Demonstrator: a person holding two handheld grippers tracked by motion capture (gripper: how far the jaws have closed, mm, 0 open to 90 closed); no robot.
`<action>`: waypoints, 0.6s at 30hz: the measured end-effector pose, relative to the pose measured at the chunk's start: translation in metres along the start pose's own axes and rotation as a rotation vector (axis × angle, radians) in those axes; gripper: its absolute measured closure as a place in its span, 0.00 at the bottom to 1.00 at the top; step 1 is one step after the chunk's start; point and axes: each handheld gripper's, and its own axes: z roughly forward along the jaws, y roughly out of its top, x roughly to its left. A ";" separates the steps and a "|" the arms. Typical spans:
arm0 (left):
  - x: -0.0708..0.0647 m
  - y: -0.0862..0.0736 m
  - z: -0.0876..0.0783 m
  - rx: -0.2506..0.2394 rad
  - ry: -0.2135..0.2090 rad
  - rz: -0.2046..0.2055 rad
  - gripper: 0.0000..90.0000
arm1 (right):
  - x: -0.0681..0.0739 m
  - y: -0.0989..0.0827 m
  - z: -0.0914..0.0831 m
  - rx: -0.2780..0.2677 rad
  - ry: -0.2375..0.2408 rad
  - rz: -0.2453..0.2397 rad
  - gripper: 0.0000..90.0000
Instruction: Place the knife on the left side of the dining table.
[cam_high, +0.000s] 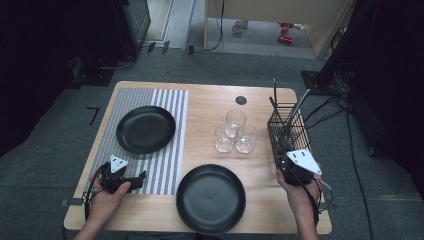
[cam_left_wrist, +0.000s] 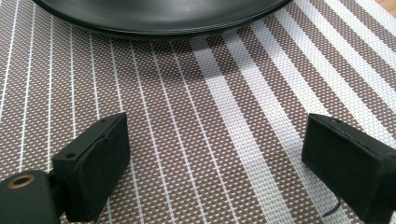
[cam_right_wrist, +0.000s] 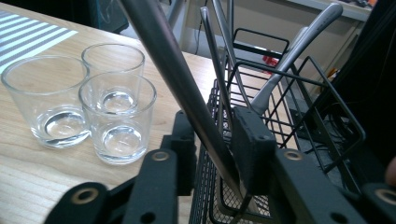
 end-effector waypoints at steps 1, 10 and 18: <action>0.000 0.000 0.000 0.000 0.000 0.000 0.09 | -0.001 0.000 0.000 0.000 0.005 0.002 0.82; 0.000 0.000 0.000 -0.001 0.000 -0.001 0.09 | -0.001 -0.001 0.001 -0.014 0.007 0.016 0.82; 0.000 0.000 0.000 -0.001 0.000 -0.001 0.09 | -0.008 -0.001 0.001 -0.025 -0.014 0.028 0.84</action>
